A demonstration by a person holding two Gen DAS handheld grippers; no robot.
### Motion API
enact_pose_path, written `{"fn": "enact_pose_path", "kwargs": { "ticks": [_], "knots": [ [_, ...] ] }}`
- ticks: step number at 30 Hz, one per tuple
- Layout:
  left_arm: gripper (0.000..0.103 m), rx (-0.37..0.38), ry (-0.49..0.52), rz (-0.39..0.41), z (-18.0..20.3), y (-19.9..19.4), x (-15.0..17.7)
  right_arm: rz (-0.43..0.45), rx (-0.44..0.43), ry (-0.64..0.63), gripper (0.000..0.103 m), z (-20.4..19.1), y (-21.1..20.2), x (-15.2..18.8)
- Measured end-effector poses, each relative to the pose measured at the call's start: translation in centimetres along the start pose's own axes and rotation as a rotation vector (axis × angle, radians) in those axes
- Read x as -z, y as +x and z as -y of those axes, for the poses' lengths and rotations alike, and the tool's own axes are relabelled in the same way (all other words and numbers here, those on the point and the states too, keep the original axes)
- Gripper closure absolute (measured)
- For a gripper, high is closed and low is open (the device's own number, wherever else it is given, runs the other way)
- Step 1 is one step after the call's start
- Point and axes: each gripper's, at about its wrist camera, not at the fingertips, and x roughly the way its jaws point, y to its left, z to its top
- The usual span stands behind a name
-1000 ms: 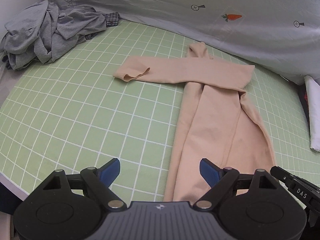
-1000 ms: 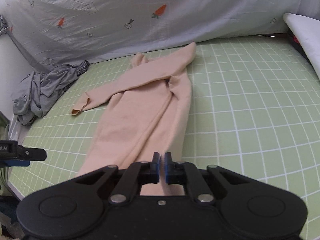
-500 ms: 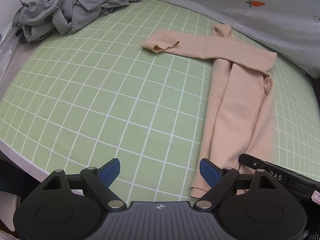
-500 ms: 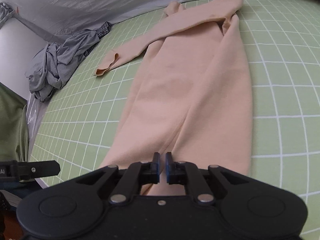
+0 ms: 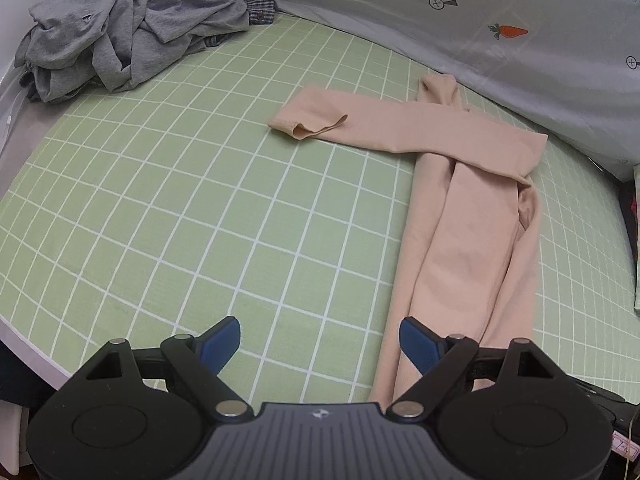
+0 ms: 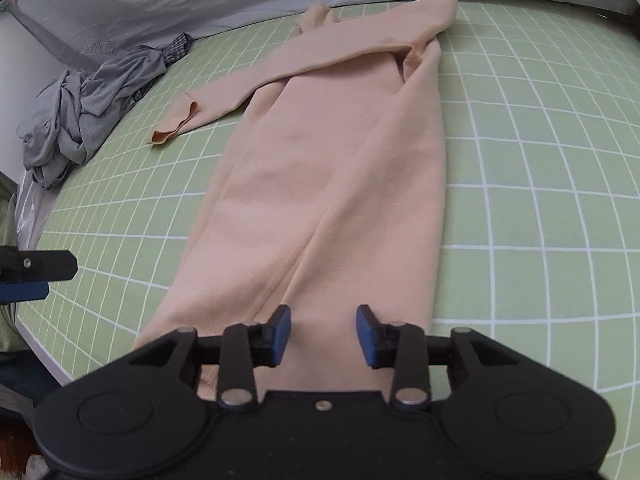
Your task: Fold clothes
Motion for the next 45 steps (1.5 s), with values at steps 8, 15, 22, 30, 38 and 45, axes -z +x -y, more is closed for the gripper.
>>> {"fn": "enact_pose_path", "kwargs": {
  "ticks": [8,15,22,30,38,45],
  "knots": [
    [0.016,-0.01,-0.037,0.023,0.6,1.1,-3.5,0.134,0.073,0.0,0.0,1.5,-0.5,-3.7],
    [0.016,-0.083,-0.064,0.036,-0.1,4.3,-8.7,0.228,0.086,0.03,0.0,3.2,0.9,-9.8],
    [0.016,-0.154,-0.022,0.002,-0.5,9.9,-15.2,0.273,0.115,0.031,0.016,4.9,4.5,-17.6],
    [0.016,-0.175,0.021,-0.065,-0.8,16.0,-18.3,0.191,0.173,0.054,0.047,5.9,10.4,-22.4],
    [0.021,-0.159,0.032,-0.072,-1.0,17.0,-18.7,0.193,0.241,0.105,0.048,5.7,10.9,-22.3],
    [0.083,-0.099,-0.019,-0.009,-1.9,15.7,-19.5,0.24,0.223,0.056,0.098,6.0,9.8,-22.6]
  ]
}}
